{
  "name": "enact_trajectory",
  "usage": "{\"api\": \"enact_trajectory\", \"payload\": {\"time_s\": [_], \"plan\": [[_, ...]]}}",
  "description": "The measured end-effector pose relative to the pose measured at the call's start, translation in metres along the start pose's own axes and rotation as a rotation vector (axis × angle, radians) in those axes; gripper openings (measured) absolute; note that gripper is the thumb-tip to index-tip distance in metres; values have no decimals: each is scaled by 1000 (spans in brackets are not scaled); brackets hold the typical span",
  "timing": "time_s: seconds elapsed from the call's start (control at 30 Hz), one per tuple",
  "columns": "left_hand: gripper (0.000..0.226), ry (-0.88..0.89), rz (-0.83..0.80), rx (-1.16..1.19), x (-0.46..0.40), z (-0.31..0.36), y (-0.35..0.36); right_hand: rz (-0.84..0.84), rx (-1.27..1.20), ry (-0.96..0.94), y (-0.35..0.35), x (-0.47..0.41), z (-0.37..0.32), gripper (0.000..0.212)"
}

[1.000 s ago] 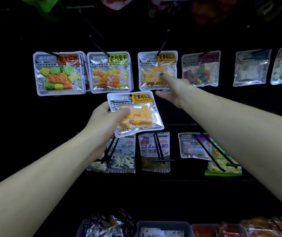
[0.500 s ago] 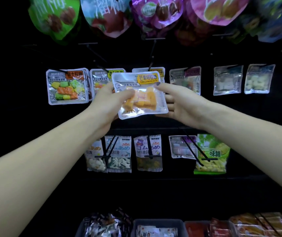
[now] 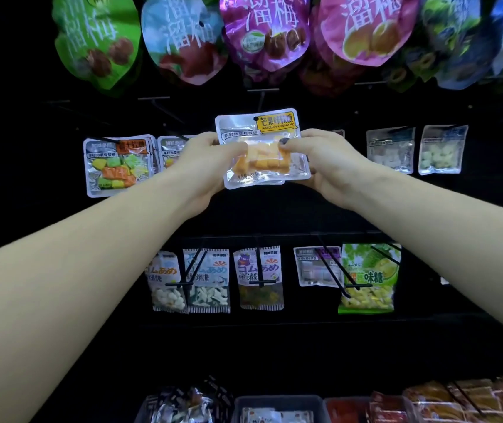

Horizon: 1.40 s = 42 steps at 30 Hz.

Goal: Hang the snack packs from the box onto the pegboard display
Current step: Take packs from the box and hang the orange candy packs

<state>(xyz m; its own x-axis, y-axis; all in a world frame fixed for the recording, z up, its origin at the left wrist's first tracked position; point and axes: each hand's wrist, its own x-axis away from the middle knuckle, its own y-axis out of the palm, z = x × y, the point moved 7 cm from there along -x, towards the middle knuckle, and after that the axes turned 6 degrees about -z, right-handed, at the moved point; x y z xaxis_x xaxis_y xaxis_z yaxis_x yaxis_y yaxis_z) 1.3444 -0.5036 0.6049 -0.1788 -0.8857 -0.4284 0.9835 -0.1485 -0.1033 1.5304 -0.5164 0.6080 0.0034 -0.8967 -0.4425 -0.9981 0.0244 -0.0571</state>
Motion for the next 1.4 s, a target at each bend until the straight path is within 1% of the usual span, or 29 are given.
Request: {"api": "enact_trajectory", "payload": {"time_s": [0.1,0.17,0.23,0.4,0.43,0.53,0.57,0.63,0.7,0.83,0.97,1.07,1.13,1.2,1.27,1.33,1.4], "plan": [[23,-1,15,-14,-10,-2,0,25,-10,27,-2,-9,5,11],[16,-4,21,-22,-15,-5,-1,30,-14,35,-1,-13,8,23],[8,-8,37,-34,-19,-7,-5,38,-11,37,-1,-18,9,30],[12,21,49,-49,-28,-11,-8,58,0,48,-3,-27,17,25],[14,35,47,-52,-28,-10,-7,61,-7,51,-4,-27,18,30],[12,55,39,-55,-31,-10,-3,68,-44,63,-9,-34,23,59],[12,56,35,-55,-32,-10,-2,63,-49,59,-11,-36,25,66],[13,53,29,-55,-34,-13,-1,66,-48,53,-14,-41,27,70],[14,48,29,-71,-37,-15,-1,71,-25,54,-14,-41,27,64],[16,8,53,-114,-45,-25,0,75,17,69,-12,-45,35,43],[25,-32,94,-159,-61,-44,-2,101,41,69,-12,-57,48,44],[35,-45,112,-199,-78,-60,-3,129,55,62,-13,-71,59,31],[28,-57,133,-250,-90,-67,-5,169,82,66,-16,-85,68,31],[12,-47,161,-327,-103,-70,-5,200,106,78,-18,-102,79,32],[28,-42,182,-402,-120,-77,-6,227,116,92,-20,-116,90,31],[35,-54,205,-445,-133,-82,-4,260,123,110,-20,-122,96,34],[39,-79,223,-486,-144,-89,-1,295,152,121,-19,-125,99,31]]}}
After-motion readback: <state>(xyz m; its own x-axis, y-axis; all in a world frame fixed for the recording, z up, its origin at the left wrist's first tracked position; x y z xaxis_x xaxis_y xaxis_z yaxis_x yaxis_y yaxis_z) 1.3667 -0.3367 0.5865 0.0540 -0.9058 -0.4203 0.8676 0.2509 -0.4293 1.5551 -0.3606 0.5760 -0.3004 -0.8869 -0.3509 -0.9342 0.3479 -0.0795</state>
